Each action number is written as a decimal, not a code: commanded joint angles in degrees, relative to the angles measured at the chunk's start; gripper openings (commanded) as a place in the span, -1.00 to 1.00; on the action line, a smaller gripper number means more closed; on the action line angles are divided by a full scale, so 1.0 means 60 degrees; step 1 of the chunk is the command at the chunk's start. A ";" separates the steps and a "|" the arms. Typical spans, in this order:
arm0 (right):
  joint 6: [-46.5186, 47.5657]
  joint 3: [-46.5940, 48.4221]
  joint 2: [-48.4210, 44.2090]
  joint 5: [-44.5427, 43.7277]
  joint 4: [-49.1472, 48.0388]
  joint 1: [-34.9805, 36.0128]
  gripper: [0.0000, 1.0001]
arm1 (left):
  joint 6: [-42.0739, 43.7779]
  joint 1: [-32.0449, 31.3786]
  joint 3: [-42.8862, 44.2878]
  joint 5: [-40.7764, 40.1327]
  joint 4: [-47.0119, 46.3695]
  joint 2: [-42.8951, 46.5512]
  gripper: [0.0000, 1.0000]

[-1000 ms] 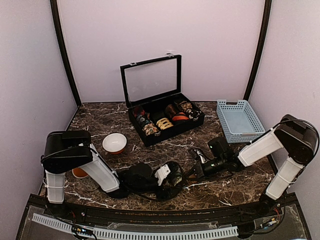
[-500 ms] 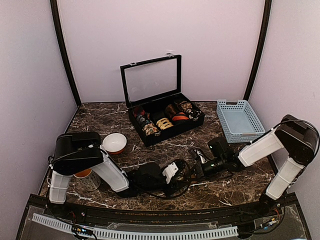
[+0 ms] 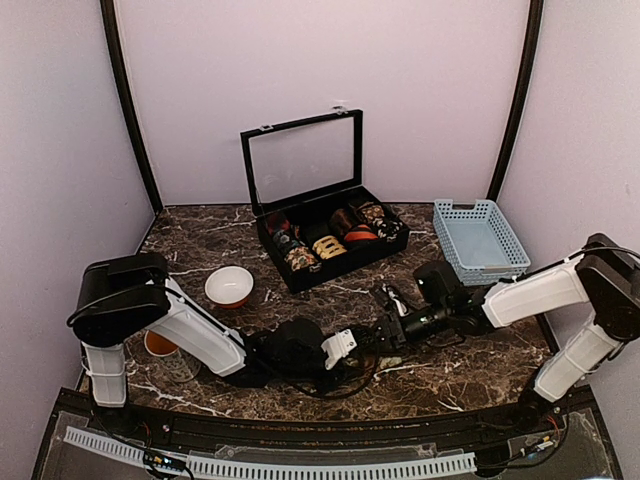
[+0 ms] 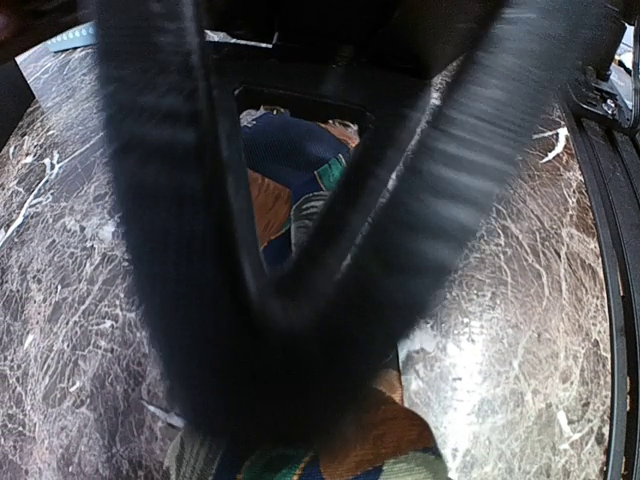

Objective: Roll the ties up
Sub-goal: Roll the tie at the center of the board.

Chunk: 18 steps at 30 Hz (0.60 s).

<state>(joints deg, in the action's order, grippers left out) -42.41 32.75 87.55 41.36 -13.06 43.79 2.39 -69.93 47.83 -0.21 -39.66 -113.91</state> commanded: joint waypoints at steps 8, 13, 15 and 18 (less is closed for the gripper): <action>0.0365 0.0550 0.1182 -0.0125 0.0384 0.0818 -0.13 | 0.0376 -0.0034 -0.0275 0.0032 0.2025 -0.0072 -0.47; 0.0466 0.0409 0.1170 -0.0432 0.0469 0.0848 -0.97 | 0.0424 -0.0034 -0.0278 0.0013 0.1996 -0.0073 -0.47; 0.0501 0.0356 0.1230 -0.0503 0.0596 0.0821 -1.00 | 0.0436 -0.0034 -0.0265 -0.0045 0.2012 -0.0059 -0.47; 0.0457 0.0178 0.1298 -0.0594 0.0614 0.0708 -1.00 | 0.0461 -0.0020 -0.0298 -0.0220 0.1935 0.0075 -0.39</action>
<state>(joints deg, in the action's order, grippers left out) -40.64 35.83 93.12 40.95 -12.62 47.40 3.95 -69.93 47.79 -0.32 -36.91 -112.99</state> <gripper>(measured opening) 0.034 0.344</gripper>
